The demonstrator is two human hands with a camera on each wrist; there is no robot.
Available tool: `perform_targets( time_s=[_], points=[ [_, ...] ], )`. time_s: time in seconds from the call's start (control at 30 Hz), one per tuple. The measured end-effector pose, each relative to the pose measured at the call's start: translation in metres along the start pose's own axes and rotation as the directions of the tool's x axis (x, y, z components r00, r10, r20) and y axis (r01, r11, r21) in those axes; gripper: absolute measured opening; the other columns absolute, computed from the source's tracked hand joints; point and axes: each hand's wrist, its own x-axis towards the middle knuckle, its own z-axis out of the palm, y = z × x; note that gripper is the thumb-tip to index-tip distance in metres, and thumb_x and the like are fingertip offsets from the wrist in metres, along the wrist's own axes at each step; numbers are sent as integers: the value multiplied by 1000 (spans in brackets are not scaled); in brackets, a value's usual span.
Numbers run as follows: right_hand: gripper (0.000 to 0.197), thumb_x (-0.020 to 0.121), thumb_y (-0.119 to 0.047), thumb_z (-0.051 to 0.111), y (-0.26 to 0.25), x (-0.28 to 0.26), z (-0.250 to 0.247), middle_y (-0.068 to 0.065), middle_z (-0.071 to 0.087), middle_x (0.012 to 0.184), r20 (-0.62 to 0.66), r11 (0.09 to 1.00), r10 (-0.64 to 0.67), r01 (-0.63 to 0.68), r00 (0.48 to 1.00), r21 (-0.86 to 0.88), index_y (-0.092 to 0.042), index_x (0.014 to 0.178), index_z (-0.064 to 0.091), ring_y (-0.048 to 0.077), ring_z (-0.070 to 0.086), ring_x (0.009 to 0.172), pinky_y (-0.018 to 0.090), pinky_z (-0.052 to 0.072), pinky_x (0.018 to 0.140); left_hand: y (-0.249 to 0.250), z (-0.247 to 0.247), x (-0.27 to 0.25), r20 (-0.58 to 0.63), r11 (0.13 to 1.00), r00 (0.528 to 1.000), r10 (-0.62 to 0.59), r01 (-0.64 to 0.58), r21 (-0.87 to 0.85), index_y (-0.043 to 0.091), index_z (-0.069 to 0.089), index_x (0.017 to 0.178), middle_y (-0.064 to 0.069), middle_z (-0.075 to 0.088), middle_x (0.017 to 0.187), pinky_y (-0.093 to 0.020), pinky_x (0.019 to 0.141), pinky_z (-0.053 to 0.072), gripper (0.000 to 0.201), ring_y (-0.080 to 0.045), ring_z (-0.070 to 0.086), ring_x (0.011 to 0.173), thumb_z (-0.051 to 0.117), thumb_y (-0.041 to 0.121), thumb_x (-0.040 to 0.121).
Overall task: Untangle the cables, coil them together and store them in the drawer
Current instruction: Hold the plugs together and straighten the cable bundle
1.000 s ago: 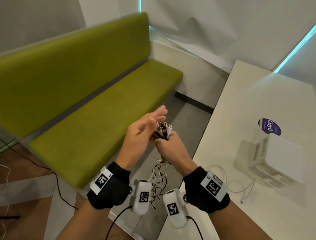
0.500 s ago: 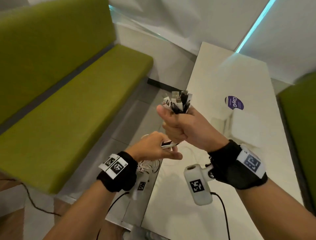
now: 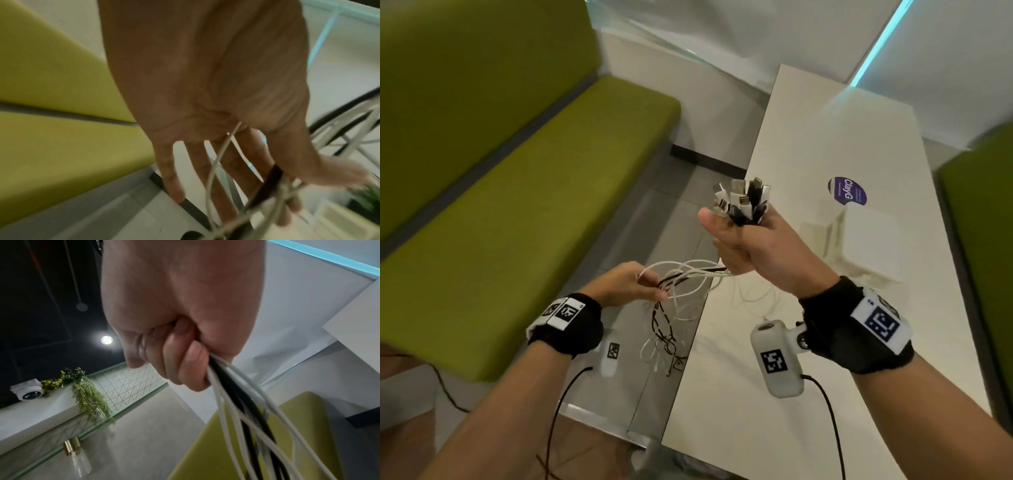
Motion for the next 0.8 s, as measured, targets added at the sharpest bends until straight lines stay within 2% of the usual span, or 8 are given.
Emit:
perform_targets(
  time_s=[0.07,0.13,0.27,0.37,0.5,0.6,0.7,0.8],
  points=[
    [43,90,-31,63,0,6,2,-6,24,49,-11,999,-18,18,1000,43,-28,57,35,12,20,39,25,18,45,-6,-9,-8,-230,984,973,24,-64,-168,23,76,78,0,74,82,-34,82,49,19,-13,67,80,64,21,92],
    [42,88,-31,64,-1,13,2,-6,24,50,-19,993,-41,42,999,107,-27,59,34,11,19,39,22,20,44,-2,-14,-14,-468,933,883,13,-178,-312,23,73,72,10,72,74,-19,73,48,35,1,63,72,53,11,98],
    [45,91,-31,61,2,23,6,-6,24,48,-30,990,-74,77,997,115,-26,56,33,11,19,39,22,20,46,10,-22,-23,-677,864,736,-24,-325,-384,5,69,96,7,71,71,-16,59,49,26,-3,63,63,46,14,102],
    [48,91,-34,62,8,26,9,-4,23,48,-55,995,-65,69,996,77,-24,56,31,14,19,40,23,21,47,-8,-30,-22,-692,891,721,-47,-283,-356,11,72,89,-7,65,70,-35,62,49,29,-19,58,61,49,24,101],
    [44,93,-28,58,13,25,8,-2,20,50,-95,990,-42,54,995,128,-24,59,31,15,15,41,24,18,45,-38,-26,-21,-616,985,775,-139,42,-170,28,71,78,3,71,78,-27,63,46,26,-12,62,70,55,23,98],
    [41,93,-26,57,9,23,3,-5,22,50,-113,984,-55,73,992,162,-24,61,33,13,15,41,24,16,45,-71,-26,-30,-671,961,690,-271,236,-146,26,67,72,4,66,73,-27,57,37,23,-20,58,71,61,25,94],
    [40,93,-27,58,7,25,2,-5,23,49,-122,986,-73,89,990,138,-25,60,36,13,16,41,24,16,45,-84,-23,-30,-649,908,669,-364,411,-85,20,74,86,1,65,77,-24,55,35,17,-19,59,73,69,36,88],
    [41,90,-32,61,11,30,8,-8,29,46,-131,998,-65,65,989,-2,-26,55,41,12,23,38,23,22,46,-78,-31,-16,-728,919,564,-390,285,-271,15,72,86,-9,68,80,-22,47,39,18,-12,58,57,64,29,93]
  ],
)
